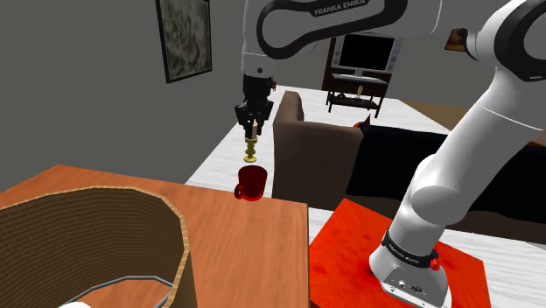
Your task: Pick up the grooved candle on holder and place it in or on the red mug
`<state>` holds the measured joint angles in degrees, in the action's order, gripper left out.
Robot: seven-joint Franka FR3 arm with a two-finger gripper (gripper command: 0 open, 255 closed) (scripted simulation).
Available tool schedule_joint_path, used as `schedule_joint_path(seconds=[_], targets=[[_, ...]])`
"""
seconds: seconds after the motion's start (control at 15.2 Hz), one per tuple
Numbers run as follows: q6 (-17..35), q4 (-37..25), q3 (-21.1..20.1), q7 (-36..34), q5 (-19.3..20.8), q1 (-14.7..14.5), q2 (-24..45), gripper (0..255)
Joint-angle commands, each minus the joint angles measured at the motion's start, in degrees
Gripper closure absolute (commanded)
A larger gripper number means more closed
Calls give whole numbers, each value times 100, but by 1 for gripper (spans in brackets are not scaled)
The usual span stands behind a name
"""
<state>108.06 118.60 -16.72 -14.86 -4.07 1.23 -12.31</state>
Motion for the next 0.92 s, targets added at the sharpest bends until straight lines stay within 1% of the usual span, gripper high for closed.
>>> schedule_joint_path(seconds=[0.0, 0.53, 0.86], targets=[[158, 133, -7, -1, 2, -2, 22, 255], [778, 630, -42, -17, 17, -11, 148, 255], [820, 662, -45, -18, 19, -11, 160, 255]])
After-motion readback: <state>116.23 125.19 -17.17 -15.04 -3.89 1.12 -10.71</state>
